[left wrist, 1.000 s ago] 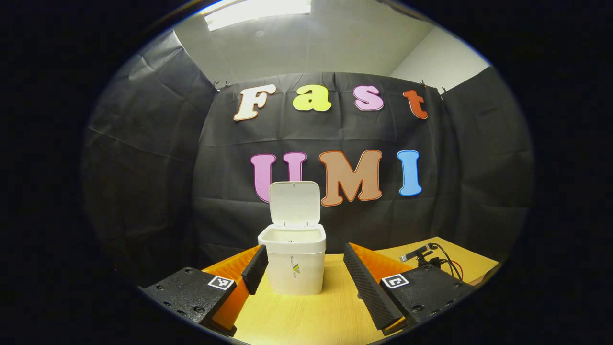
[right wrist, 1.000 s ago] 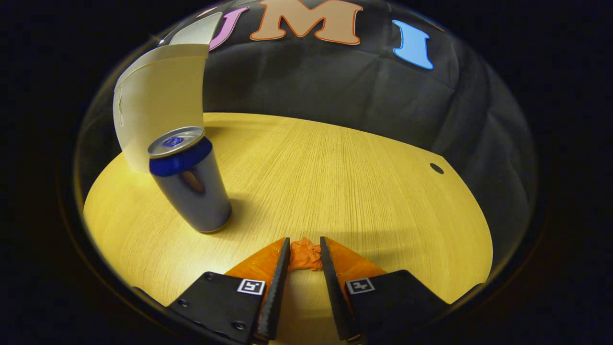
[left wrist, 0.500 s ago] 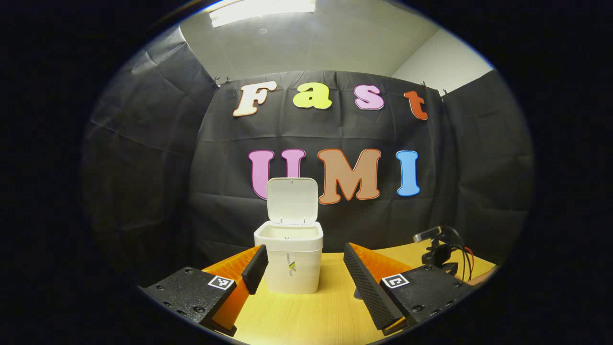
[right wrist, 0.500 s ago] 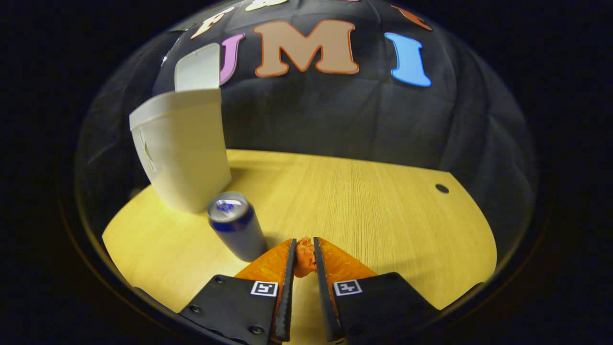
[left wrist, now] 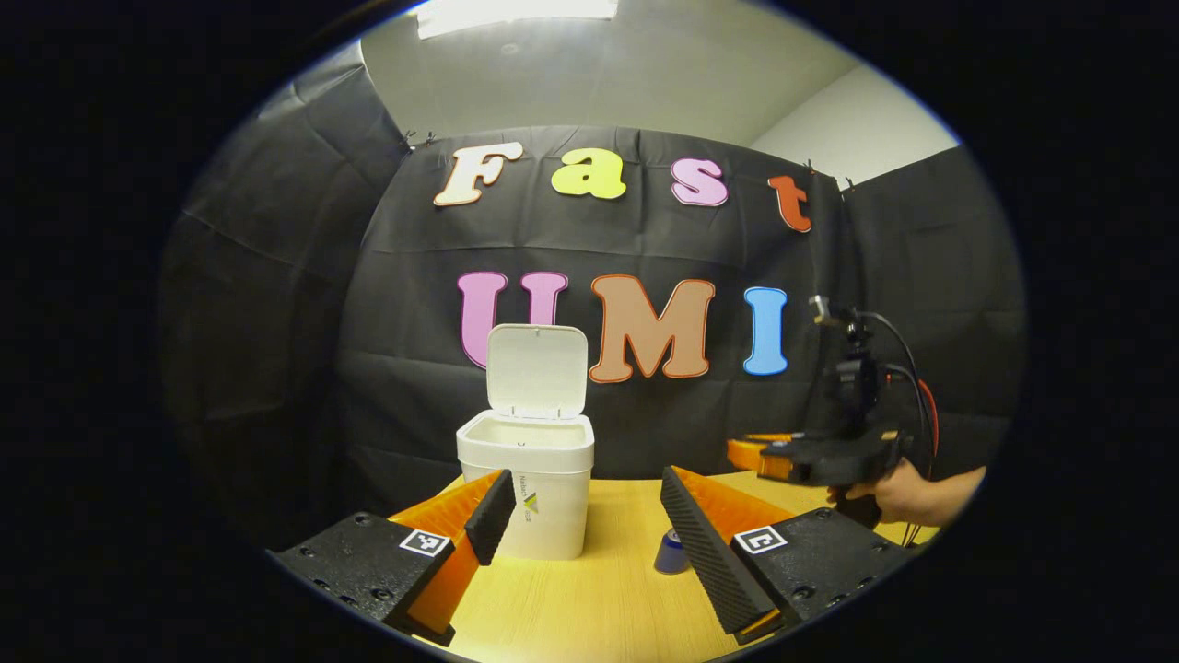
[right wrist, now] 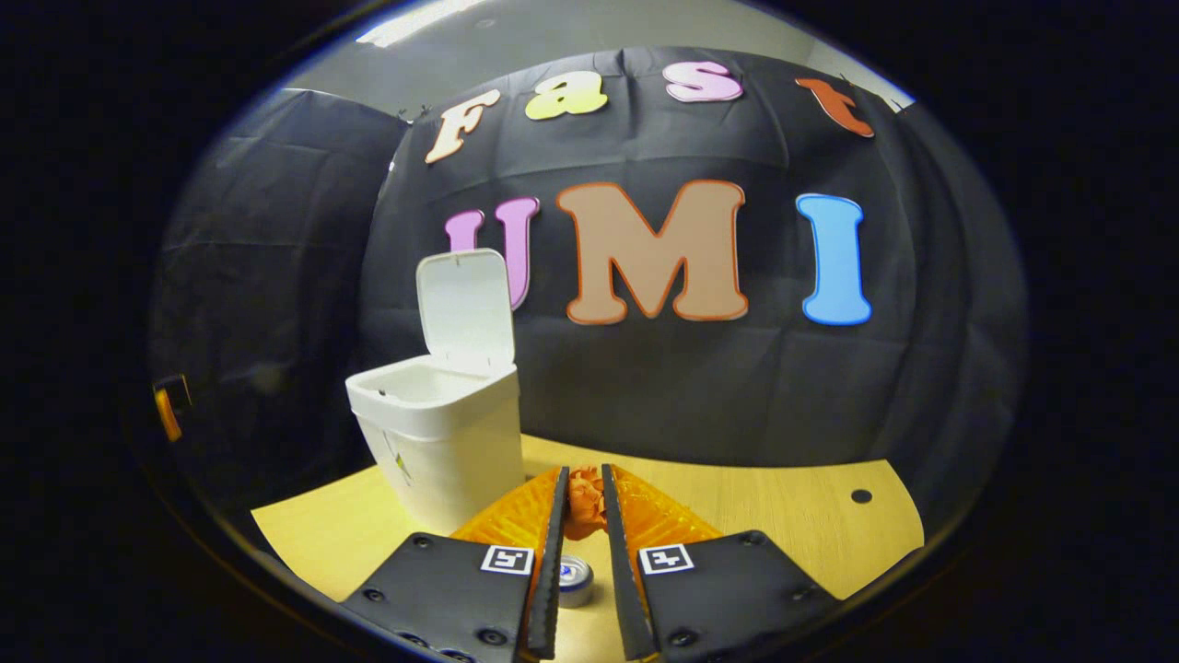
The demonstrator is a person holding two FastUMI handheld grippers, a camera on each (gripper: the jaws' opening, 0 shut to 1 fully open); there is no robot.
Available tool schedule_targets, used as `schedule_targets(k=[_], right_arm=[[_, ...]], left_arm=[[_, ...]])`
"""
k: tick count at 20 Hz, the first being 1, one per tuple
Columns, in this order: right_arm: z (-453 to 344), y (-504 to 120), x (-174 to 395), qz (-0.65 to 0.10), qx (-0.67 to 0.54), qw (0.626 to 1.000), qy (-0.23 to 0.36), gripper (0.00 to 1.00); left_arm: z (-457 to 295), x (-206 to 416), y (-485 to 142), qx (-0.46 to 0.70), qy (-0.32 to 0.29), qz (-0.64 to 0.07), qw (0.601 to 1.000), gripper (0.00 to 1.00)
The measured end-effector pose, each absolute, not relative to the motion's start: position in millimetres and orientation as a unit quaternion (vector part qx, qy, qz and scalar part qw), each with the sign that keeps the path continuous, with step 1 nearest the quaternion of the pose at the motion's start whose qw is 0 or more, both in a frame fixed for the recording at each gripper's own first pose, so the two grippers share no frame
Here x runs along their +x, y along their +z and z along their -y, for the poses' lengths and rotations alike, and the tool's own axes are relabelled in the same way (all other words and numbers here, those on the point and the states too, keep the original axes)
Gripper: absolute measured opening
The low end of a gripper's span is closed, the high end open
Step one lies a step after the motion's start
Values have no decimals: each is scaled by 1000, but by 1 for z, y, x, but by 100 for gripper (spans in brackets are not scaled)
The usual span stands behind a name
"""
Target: Press the lid of the desktop garbage bin to open it, pick up the crumpled paper on the desktop and throw it into the bin, then pick up the pop can on the desktop and drop it into the bin, and finally close the garbage bin lid.
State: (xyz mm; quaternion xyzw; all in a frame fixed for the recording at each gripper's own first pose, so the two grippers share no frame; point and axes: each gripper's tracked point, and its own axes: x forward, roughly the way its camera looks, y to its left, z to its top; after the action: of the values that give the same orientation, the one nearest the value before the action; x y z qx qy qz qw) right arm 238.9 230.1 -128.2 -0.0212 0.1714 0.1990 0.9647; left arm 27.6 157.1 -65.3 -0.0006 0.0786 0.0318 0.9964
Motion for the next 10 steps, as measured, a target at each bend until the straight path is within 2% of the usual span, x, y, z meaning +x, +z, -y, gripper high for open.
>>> schedule_targets(k=[3, 5, 6, 10], right_arm=[[-262, -90, 249, -137, -14, 964, 226, 29], [-285, -71, 252, -123, -12, 962, 242, 27], [-299, -64, 252, -116, -10, 961, 250, 30], [-349, -55, 271, -113, -9, 955, 275, 29]], left_arm=[[-164, 24, -71, -5, 36, -84, 996, 98], [-170, 21, -76, -7, 39, -88, 995, 96], [-173, 19, -78, -8, 41, -90, 995, 94], [-184, 18, -83, -19, 47, -94, 994, 94]])
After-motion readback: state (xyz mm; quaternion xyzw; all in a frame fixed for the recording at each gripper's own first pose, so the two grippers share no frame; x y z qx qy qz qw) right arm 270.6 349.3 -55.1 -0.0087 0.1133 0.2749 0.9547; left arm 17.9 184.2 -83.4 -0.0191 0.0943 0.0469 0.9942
